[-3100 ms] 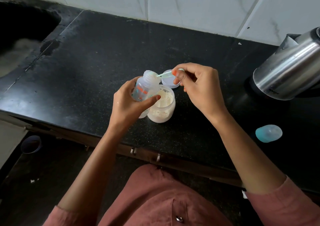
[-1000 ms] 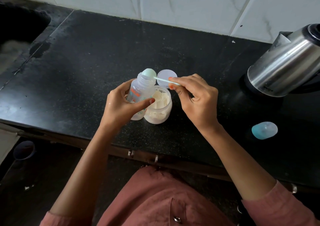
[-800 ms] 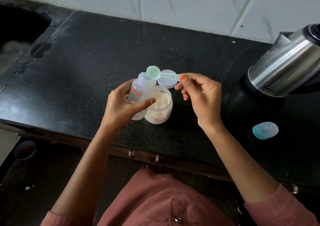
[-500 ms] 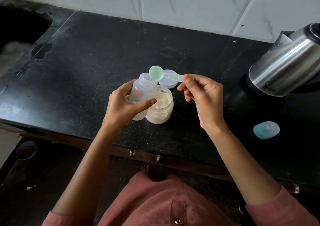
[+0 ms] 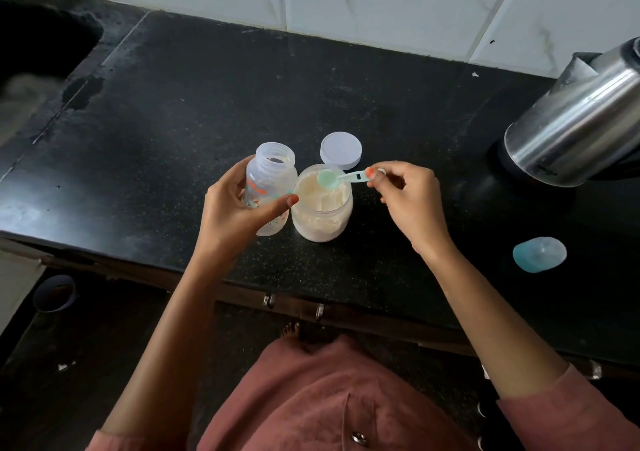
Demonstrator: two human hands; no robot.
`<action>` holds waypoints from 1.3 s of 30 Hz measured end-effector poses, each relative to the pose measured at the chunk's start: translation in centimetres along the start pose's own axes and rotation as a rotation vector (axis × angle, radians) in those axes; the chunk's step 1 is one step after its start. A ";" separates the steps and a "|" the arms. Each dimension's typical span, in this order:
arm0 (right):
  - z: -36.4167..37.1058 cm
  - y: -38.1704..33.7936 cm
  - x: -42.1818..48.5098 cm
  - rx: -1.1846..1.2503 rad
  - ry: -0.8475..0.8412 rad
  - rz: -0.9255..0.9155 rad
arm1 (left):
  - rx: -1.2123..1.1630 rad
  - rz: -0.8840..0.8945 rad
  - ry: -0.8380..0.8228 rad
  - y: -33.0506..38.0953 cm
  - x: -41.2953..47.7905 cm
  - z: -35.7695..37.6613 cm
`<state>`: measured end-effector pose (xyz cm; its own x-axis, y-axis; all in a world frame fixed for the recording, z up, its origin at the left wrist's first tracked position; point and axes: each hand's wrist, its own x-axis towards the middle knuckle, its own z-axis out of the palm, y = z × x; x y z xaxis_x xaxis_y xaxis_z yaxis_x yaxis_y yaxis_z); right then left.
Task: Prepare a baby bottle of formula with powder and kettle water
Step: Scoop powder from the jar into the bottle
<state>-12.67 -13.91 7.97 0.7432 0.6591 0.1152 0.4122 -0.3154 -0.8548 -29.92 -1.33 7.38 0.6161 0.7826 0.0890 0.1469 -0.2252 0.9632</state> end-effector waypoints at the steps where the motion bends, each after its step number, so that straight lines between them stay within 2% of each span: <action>1: 0.3 0.0 0.1 -0.064 0.001 -0.065 | -0.003 0.000 0.004 -0.1 0.0 -0.1; 10: 2.3 -0.9 0.5 -0.503 -0.158 -0.479 | -0.013 -0.005 -0.011 -0.5 0.4 -0.3; 20: 2.5 -1.6 1.9 -0.746 -0.400 -0.547 | -0.019 -0.002 -0.052 -0.8 1.3 -0.3; 24: 2.1 -1.8 2.2 -0.744 -0.437 -0.546 | -0.018 0.002 -0.056 -0.6 1.4 -0.4; 30: 2.1 -1.4 1.5 -0.581 -0.475 -0.371 | -0.037 0.008 -0.049 0.0 0.8 -0.6; 35: 1.4 -1.0 0.3 -0.321 -0.345 -0.296 | -0.061 0.032 -0.050 0.9 -0.2 -0.5; 39: 0.4 -0.7 -1.0 -0.202 -0.249 -0.270 | -0.091 0.043 -0.062 1.5 -1.5 0.6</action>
<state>-13.90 -14.04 8.24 0.4543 0.8736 0.1742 0.6883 -0.2201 -0.6912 -30.15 -3.14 8.59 0.6677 0.7352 0.1171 0.0506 -0.2017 0.9781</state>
